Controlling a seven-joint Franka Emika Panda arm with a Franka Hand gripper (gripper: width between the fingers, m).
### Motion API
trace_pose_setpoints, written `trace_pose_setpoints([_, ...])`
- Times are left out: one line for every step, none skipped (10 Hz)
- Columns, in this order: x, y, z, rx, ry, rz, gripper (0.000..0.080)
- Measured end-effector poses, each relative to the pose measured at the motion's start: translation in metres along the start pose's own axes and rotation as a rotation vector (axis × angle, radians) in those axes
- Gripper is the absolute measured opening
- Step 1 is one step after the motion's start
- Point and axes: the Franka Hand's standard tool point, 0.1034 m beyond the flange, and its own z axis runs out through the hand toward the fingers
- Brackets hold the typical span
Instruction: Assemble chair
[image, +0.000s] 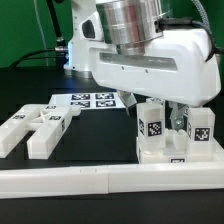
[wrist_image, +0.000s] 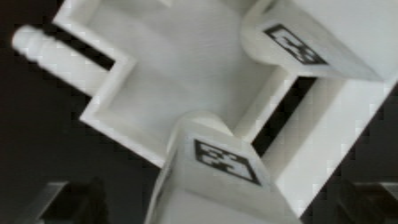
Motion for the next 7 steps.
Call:
trace_pose_setpoints([0.000, 0.000, 0.000, 0.000, 0.000, -0.047, 0.0649])
trace_pose_setpoints([0.000, 0.000, 0.000, -0.006, 0.004, -0.156, 0.0649])
trace_pose_setpoints([-0.002, 0.000, 0.000, -0.033, 0.024, -0.297, 0.0649])
trace_pose_setpoints([-0.002, -0.002, -0.003, -0.040, 0.031, -0.402, 0.0649])
trace_pose_setpoints([0.001, -0.001, -0.007, -0.043, 0.036, -0.535, 0.0649])
trace_pose_setpoints([0.002, -0.003, -0.010, -0.040, 0.045, -0.622, 0.0649])
trace_pose_setpoints([0.002, -0.005, -0.012, -0.041, 0.070, -0.738, 0.0649])
